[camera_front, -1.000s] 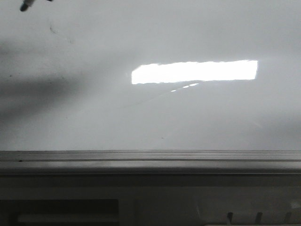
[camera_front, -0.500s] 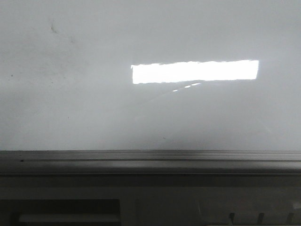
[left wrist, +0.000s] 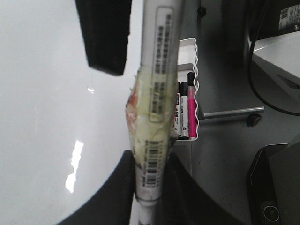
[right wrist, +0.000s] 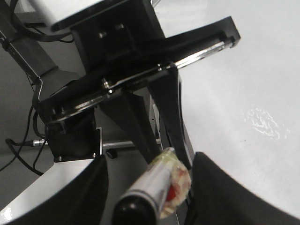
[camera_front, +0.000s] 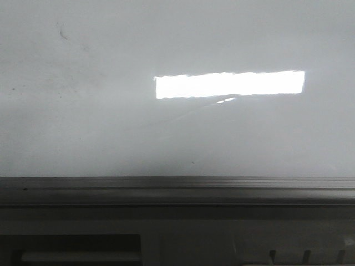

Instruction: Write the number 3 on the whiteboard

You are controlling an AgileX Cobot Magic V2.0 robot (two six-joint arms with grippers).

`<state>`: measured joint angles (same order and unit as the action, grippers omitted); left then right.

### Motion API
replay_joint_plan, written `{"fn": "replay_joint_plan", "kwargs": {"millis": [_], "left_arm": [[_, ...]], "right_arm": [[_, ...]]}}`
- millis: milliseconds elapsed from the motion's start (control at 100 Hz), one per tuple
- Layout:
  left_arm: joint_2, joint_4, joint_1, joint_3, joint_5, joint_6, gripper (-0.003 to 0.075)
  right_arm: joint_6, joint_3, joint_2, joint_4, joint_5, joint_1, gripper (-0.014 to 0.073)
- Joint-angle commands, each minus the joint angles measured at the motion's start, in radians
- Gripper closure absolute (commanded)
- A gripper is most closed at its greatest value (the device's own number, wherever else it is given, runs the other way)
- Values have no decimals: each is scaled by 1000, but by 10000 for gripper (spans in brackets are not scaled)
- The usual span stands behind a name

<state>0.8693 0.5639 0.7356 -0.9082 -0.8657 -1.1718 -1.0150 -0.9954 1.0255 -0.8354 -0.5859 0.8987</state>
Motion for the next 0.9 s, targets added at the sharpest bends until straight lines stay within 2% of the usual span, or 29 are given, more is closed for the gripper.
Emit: {"fn": "replay_joint_plan", "kwargs": {"millis": [0, 60, 130, 330, 390, 430, 480, 580, 650, 730, 780, 890], "left_arm": [[-6, 47, 9, -28, 53, 2, 741], [-6, 47, 9, -28, 53, 2, 741], [-6, 47, 9, -28, 53, 2, 741], [-8, 73, 9, -28, 54, 2, 738], [-14, 91, 9, -28, 68, 2, 716], [-19, 99, 9, -28, 82, 2, 672], [-36, 104, 9, -28, 112, 7, 597], [-88, 97, 7, -28, 167, 30, 400], [-139, 67, -6, -28, 189, 56, 313], [-200, -3, -30, -28, 193, 144, 300], [-247, -70, -47, -24, 193, 247, 306], [-332, -191, -86, 0, 193, 469, 377]], "right_arm": [[-11, -50, 16, -46, 51, 1, 243], [-11, -56, 36, -63, 47, 1, 267], [-11, -56, 56, -70, 35, 1, 340], [-11, -58, 95, -72, -9, 1, 664], [-11, -58, 96, -72, 8, 1, 655], [-11, -58, 96, -72, 22, 1, 656], [-11, -63, 96, -59, 42, -3, 656], [-11, -82, 94, -7, 90, -9, 656], [-11, -105, 94, 6, 105, -27, 656], [-11, -129, 94, 11, 116, -66, 656], [-11, -137, 94, 11, 130, -99, 656], [-11, -138, 94, 20, 169, -189, 656]]}}
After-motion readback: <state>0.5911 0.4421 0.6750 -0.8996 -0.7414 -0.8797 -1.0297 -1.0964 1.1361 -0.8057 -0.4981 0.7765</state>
